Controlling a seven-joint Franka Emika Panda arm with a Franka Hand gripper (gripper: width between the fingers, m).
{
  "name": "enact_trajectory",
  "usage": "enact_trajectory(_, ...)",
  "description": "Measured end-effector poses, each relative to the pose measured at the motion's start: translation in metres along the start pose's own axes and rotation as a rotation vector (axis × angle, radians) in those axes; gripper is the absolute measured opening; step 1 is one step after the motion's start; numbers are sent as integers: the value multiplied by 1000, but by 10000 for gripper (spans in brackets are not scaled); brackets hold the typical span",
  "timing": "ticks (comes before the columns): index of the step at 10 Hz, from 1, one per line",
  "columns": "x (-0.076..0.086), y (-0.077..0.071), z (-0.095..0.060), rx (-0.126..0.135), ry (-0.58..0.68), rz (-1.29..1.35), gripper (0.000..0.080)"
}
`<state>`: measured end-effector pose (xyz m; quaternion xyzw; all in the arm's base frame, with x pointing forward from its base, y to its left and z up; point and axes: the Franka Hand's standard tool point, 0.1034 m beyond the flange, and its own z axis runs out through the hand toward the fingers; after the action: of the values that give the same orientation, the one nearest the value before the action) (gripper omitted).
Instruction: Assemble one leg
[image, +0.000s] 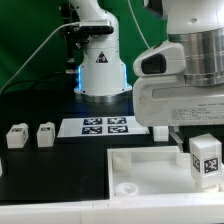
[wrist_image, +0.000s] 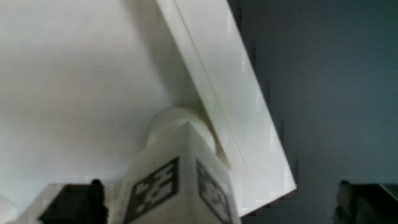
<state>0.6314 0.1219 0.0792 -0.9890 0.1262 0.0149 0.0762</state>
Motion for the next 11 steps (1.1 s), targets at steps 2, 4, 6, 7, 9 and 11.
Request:
enact_trajectory(2, 4, 11, 0, -11, 1, -273, 649)
enact_trajectory(4, 4, 10, 1, -10, 3, -340, 649)
enact_trajectory(6, 4, 10, 1, -7, 3, -265, 526)
enact_trajectory(7, 4, 10, 1, -6, 3, -178, 387)
enact_trajectory(9, 4, 9, 1, -5, 3, 32, 289)
enact_trajectory(11, 4, 9, 1, -5, 4, 210, 290)
